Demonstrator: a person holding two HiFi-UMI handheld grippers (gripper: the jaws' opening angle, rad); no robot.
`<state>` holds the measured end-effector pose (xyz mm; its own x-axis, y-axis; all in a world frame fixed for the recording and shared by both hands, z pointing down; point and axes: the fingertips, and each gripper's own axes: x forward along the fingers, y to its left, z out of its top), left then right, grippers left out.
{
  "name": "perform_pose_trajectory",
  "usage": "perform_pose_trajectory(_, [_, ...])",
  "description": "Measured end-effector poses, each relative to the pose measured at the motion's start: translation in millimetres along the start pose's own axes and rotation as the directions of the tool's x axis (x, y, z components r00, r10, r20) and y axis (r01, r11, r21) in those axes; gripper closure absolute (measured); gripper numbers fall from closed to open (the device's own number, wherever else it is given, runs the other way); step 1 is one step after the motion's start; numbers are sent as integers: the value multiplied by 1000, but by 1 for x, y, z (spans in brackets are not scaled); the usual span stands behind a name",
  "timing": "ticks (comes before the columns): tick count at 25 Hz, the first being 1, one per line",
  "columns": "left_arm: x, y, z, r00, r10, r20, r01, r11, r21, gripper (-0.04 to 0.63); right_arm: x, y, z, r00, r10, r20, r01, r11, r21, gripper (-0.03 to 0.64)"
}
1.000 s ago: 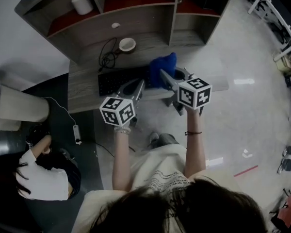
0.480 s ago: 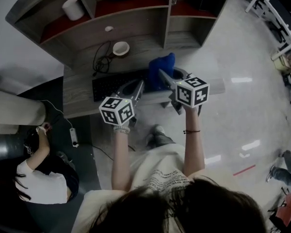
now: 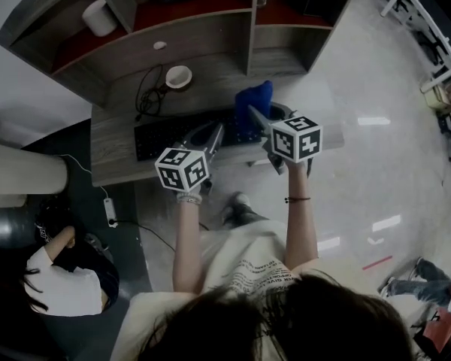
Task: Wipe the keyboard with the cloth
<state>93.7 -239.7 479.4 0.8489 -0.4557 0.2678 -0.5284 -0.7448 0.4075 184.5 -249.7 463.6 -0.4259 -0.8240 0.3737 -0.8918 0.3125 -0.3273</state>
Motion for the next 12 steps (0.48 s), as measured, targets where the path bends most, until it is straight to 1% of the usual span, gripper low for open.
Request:
perform_pose_trajectory(5, [18,-4,-8,1000,-5,-16,4,1000,-19,592,-3,-23,-6,1000,-24,-16,24,1000,9,557])
perform_pose_trajectory(12, [38,-10,-22,999,-15,-40,13,999,-38,592,-5,-47,-19,997,-57,-59,56,998,-13,557])
